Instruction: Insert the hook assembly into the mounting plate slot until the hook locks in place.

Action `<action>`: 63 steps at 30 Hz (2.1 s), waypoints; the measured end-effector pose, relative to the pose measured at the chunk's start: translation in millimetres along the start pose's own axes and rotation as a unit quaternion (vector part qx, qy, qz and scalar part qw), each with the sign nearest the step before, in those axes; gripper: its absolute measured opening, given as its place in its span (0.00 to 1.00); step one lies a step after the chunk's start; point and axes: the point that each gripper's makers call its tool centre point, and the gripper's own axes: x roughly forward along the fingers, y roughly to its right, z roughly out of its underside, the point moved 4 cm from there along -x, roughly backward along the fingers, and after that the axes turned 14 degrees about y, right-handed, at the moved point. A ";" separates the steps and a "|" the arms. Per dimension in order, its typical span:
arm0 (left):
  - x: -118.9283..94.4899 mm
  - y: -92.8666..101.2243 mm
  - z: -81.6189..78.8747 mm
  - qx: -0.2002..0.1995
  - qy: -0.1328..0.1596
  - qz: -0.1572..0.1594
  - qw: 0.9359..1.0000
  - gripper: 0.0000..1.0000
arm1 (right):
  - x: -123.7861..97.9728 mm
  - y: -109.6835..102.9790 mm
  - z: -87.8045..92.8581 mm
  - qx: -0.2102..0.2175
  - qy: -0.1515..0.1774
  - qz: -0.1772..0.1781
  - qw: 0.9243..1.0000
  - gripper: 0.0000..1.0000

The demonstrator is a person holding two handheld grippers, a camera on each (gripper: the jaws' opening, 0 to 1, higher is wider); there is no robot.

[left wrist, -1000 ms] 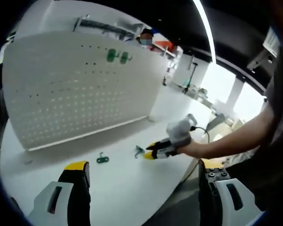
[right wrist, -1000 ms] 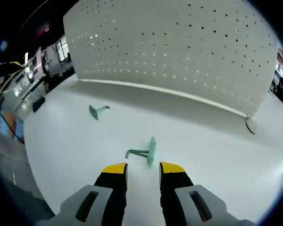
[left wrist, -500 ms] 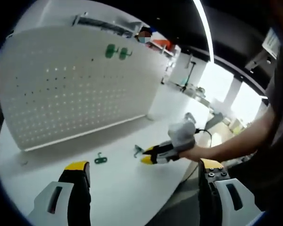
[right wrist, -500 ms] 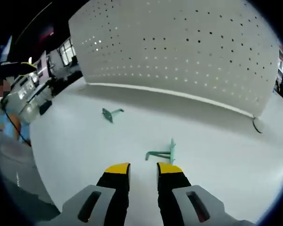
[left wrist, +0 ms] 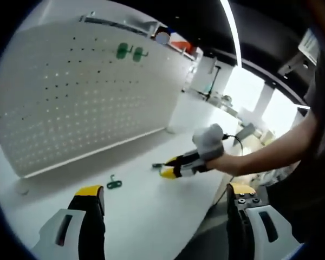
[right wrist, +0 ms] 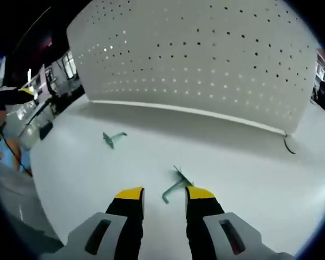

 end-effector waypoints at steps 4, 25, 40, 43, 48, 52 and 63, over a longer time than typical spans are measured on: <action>11.1 -0.6 -0.7 -0.007 0.010 0.016 1.000 0.95 | -10.3 -2.6 0.3 -0.005 0.004 0.000 1.000 0.29; 74.3 -1.0 22.7 0.005 -0.030 0.087 0.996 0.91 | -66.5 -12.1 17.4 0.027 0.010 0.011 1.000 0.31; 121.9 8.8 41.5 0.036 -0.056 0.126 0.990 0.87 | -108.5 -49.1 19.4 0.010 0.012 -0.030 0.999 0.30; 132.7 8.7 42.6 0.027 -0.055 0.129 0.990 0.86 | -110.3 -56.1 22.0 0.003 0.008 -0.041 0.999 0.30; 152.5 7.7 46.1 0.038 -0.066 0.135 0.988 0.87 | -116.8 -62.5 20.8 0.008 0.013 -0.047 0.999 0.30; 169.3 7.3 48.1 0.036 -0.070 0.141 0.987 0.86 | -120.6 -61.1 18.9 0.016 0.019 -0.042 0.999 0.30; 206.1 7.0 69.5 0.049 -0.086 0.153 0.983 0.75 | -134.9 -37.2 10.7 0.066 0.041 0.002 0.997 0.30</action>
